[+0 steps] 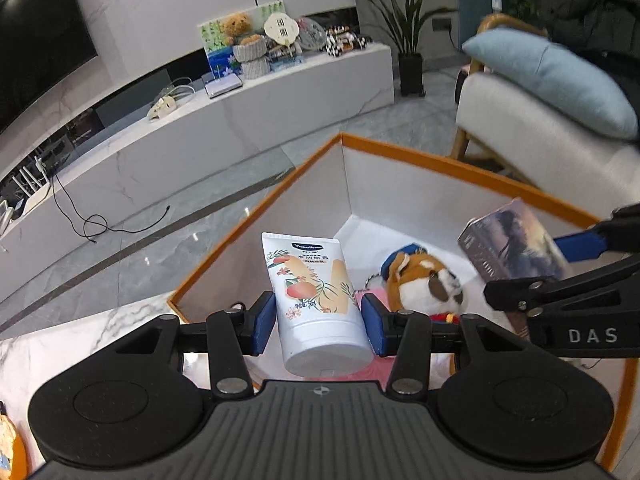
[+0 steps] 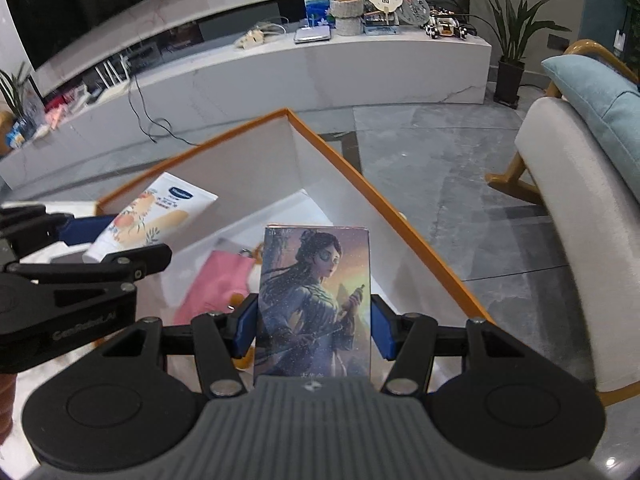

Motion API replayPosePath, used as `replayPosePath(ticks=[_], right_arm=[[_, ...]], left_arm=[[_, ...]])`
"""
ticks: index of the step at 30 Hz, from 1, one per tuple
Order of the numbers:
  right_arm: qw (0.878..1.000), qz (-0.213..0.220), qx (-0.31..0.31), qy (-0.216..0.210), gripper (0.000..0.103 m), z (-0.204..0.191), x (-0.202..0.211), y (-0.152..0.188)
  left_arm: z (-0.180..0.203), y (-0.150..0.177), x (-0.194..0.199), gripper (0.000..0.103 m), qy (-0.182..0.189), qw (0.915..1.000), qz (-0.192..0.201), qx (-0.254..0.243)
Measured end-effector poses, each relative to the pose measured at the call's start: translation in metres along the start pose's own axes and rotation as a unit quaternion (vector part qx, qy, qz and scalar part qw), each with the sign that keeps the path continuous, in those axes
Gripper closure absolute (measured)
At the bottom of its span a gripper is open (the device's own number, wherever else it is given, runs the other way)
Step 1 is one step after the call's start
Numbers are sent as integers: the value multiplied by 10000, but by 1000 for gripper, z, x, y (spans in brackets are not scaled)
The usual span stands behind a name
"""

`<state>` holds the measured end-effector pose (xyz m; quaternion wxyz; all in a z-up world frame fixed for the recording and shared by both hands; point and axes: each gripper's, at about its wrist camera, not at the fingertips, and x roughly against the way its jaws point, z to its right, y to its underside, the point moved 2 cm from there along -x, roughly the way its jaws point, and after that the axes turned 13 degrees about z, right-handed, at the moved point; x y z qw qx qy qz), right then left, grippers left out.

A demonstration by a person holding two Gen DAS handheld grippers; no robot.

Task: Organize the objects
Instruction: 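Carry the lotion tube with the left gripper while the right carries the photo card box into the orange box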

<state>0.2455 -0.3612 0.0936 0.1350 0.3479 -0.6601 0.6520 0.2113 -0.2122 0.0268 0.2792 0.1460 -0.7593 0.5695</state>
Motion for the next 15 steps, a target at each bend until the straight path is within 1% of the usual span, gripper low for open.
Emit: replayPosePath(ticks=[5,11,15], right_arm=[[9995,-138,202,183,44,-1,-10,4],[9980,-301,413,369,44,-2,-21,7],[9959,-417,617,517,44,-6,-28,10]], left_arm=[[10,10,-14,49,-64,9995,-224,-227],[10,19,-22,49,-82,9988,-418,-255],[14,20,-23,49,-110,9978,-453,-480]])
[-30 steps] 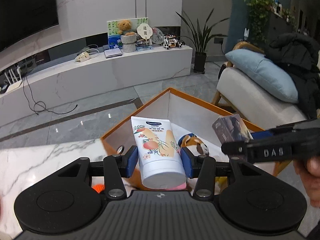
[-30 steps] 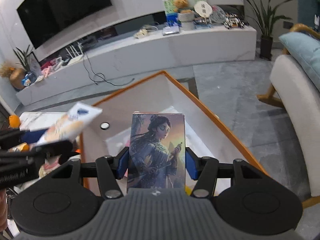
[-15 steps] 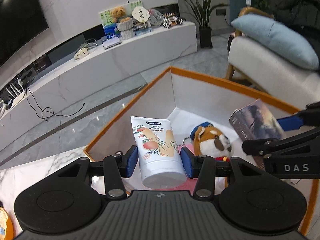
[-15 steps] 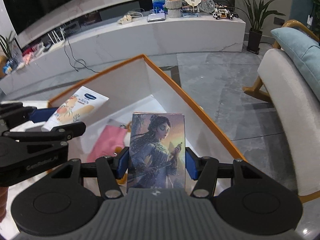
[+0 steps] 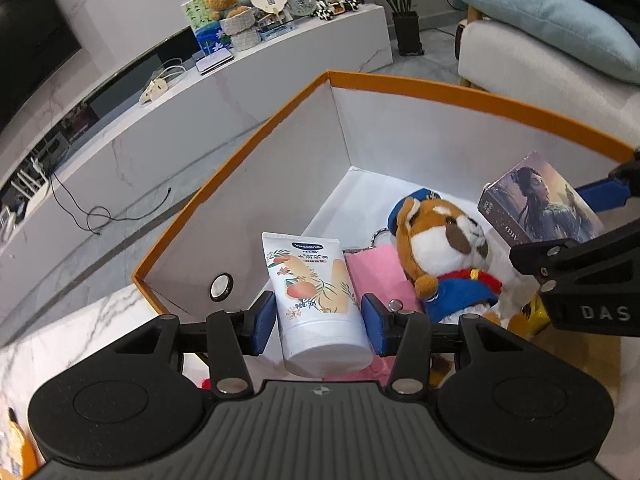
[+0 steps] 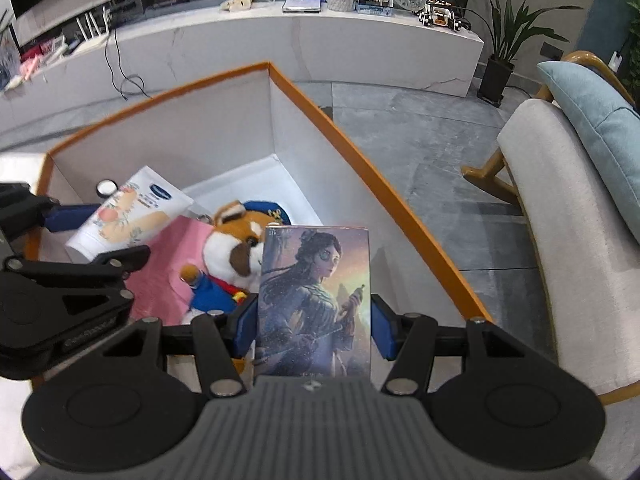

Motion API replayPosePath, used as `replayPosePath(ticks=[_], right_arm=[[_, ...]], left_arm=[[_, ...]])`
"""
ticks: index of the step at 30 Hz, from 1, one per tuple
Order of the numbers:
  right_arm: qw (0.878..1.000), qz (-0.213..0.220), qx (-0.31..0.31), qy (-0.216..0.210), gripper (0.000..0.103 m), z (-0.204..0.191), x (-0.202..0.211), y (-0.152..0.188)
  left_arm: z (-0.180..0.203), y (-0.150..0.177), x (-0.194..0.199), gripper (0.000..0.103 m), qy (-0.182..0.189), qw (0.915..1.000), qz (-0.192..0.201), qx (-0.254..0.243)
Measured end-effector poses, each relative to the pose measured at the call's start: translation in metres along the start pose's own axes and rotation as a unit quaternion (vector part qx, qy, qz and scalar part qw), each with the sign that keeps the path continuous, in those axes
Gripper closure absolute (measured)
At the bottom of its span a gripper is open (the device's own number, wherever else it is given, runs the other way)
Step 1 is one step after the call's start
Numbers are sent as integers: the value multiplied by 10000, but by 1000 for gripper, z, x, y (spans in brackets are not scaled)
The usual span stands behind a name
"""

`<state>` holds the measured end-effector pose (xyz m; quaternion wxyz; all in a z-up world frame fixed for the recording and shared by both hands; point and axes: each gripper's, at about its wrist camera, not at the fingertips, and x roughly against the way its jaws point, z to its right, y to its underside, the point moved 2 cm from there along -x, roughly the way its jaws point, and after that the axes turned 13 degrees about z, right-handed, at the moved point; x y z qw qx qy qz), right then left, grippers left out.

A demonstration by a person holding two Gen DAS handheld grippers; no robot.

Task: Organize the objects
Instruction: 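Carry the lotion tube with the left gripper while the right carries the photo card box into the orange box, then release the lotion tube from the left gripper while the right releases the photo card box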

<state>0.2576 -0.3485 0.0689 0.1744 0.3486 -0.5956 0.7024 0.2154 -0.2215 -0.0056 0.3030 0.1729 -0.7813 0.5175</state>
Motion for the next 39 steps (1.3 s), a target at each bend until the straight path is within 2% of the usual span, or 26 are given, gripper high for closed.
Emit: replayPosePath(ticks=[4,11,13,15,19,25,29,32,35,39], right_arm=[[9999,-64,71,31,44,-4,-7,1],[9995,-211,242,72,41,-7,-11,2],[9992,-253,287,107,40,-8,-13,2],[9997,-193,170,44,32,-6,-9,-1],[10000,56,-11,8,30,-3,1,-9],[9975,607,-358,-62,29,2,15,-22],[9960,784,-424,-114,29,-1,19,-26],[9957,846,-369,-101,29,-5,19,-27],[9954,893,-325,-84,29,-9,21,-26],[9953,941,-226,-91,28,-15,23,-24]], left_arm=[[9,2,-3,48,13,9997,-99,-244],[29,11,-12,46,-303,9926,-311,-1131],[27,11,-10,38,-181,9946,-296,-979],[25,11,-10,33,-66,9960,-305,-838],[24,10,0,24,-24,9960,-78,-885],[1,-3,26,23,-6,9972,471,-580],[-23,-7,46,23,-114,9961,826,-280],[-45,-9,62,23,-249,9919,1241,-53],[-64,-10,71,23,-405,9894,1394,101],[-82,-1,84,23,-464,9887,1404,228]])
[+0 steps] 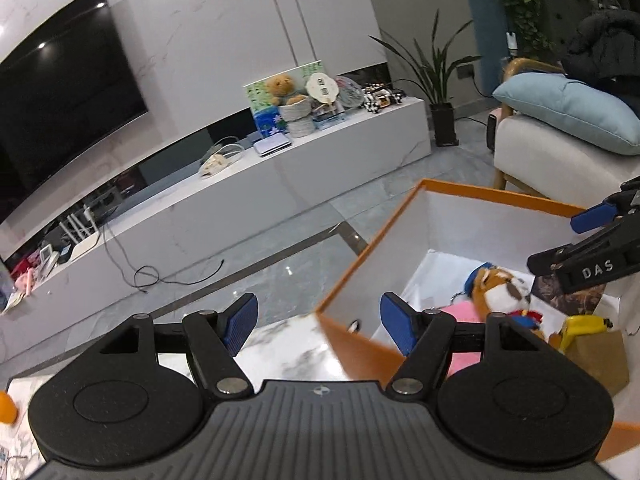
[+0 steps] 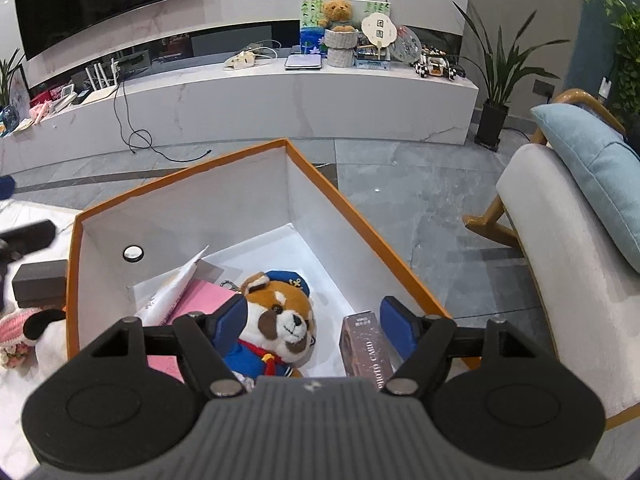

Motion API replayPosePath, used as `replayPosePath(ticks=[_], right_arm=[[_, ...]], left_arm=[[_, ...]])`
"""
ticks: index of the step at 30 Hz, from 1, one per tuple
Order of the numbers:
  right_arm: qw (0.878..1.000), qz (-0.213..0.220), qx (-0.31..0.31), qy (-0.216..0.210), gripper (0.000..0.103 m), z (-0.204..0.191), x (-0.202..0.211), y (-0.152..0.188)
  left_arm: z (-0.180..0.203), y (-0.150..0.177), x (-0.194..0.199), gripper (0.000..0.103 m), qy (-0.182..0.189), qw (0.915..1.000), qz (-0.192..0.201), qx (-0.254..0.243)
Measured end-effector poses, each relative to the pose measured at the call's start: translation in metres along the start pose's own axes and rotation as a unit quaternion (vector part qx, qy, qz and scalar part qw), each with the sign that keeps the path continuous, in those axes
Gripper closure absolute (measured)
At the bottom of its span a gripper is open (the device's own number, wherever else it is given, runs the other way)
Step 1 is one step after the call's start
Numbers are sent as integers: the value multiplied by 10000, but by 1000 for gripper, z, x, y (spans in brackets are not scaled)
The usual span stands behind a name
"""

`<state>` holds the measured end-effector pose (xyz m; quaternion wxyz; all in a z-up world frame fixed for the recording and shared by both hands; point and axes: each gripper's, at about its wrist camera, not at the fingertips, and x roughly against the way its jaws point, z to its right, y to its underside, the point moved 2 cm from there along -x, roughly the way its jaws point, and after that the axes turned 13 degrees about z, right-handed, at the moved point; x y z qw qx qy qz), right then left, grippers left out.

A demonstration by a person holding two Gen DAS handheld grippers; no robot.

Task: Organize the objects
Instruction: 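Release the lotion tube from the left gripper while the right releases the photo card box, then move both open grippers back over the plush toys on the table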

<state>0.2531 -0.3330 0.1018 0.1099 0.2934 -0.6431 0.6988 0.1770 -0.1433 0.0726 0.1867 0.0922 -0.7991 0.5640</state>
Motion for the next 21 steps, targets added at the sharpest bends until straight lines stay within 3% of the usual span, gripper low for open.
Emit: replayPosePath(ticks=[14,21], right_arm=[[9992,228,301,118,27,-17,13,5],[9971,721,241,86,27,-30,26,5]], left_arm=[[-52,37,44,21,11,9992,212,325],[-76,77,52,19,-12,9989,278,380]])
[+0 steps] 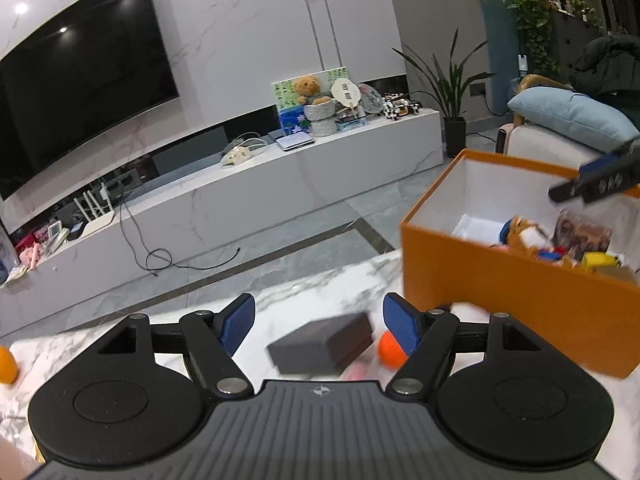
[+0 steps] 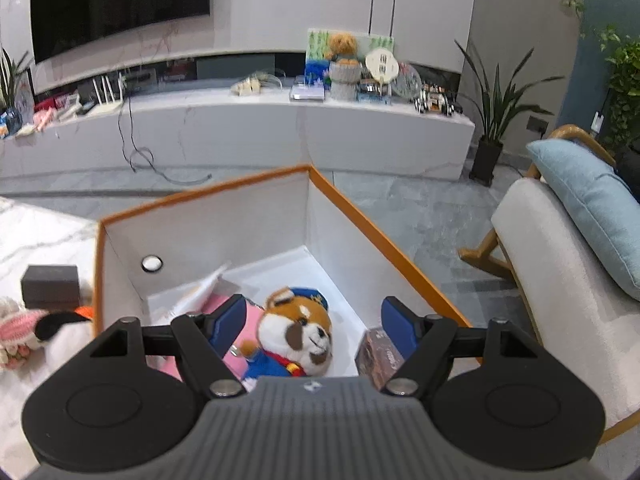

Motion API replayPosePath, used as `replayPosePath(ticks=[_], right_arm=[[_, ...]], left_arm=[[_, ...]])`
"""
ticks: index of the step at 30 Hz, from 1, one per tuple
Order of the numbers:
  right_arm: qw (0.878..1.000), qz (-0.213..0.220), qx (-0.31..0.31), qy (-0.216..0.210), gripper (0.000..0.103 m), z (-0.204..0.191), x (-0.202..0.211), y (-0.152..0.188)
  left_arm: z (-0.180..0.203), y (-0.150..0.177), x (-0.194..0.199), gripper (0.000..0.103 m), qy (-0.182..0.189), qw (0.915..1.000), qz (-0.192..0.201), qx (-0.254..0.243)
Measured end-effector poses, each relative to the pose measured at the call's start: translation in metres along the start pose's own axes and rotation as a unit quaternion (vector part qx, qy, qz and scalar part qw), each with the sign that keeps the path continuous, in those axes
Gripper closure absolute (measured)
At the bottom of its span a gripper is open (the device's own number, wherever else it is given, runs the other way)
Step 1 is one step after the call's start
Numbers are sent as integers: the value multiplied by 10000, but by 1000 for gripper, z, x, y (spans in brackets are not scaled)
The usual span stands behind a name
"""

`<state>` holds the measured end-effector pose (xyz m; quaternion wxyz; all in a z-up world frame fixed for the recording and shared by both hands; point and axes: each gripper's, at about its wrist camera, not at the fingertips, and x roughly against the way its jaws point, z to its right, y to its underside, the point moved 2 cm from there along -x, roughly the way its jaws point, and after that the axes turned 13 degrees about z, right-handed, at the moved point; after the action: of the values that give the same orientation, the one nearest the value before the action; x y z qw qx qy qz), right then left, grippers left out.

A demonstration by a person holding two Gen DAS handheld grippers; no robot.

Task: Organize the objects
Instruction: 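Move both open grippers back over the plush toys on the table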

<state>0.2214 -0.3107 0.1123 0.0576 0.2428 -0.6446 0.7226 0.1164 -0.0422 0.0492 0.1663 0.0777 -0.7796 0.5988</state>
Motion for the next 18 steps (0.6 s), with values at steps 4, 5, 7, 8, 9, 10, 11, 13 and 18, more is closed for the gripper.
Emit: replayPosePath(ticks=[4,5,7,8,9,10,11,13,18], right_arm=[[9980,585,190,-171,26,-23,20,-4],[9965,748,259,-265,24,-30,26,-5],[9925,1037,432,-478,22,-44,37,-6],[9897,1157,552,-633,21,-54,43,-5],[9872,1236,634,-785,21,-63,47,-3],[9847,1297,692,-938,21,-70,51,0],[9822,1324,753,-1103,21,-79,54,2],[9778,1315,891,-1365,21,-94,55,9],[9683,1250,1197,-1799,21,-134,54,27]], left_arm=[[-13,19,-3,19,112,9995,-228,182],[-13,21,-5,19,214,9989,-369,178],[-13,22,-5,19,323,9984,-437,160],[-13,22,-3,19,366,9983,-410,175],[-13,23,-2,19,438,9981,-384,201],[-14,23,-1,19,486,9979,-372,227],[-14,24,0,19,514,9977,-356,255],[-16,27,0,18,565,9973,-345,328],[-16,40,-7,17,653,9960,-478,386]])
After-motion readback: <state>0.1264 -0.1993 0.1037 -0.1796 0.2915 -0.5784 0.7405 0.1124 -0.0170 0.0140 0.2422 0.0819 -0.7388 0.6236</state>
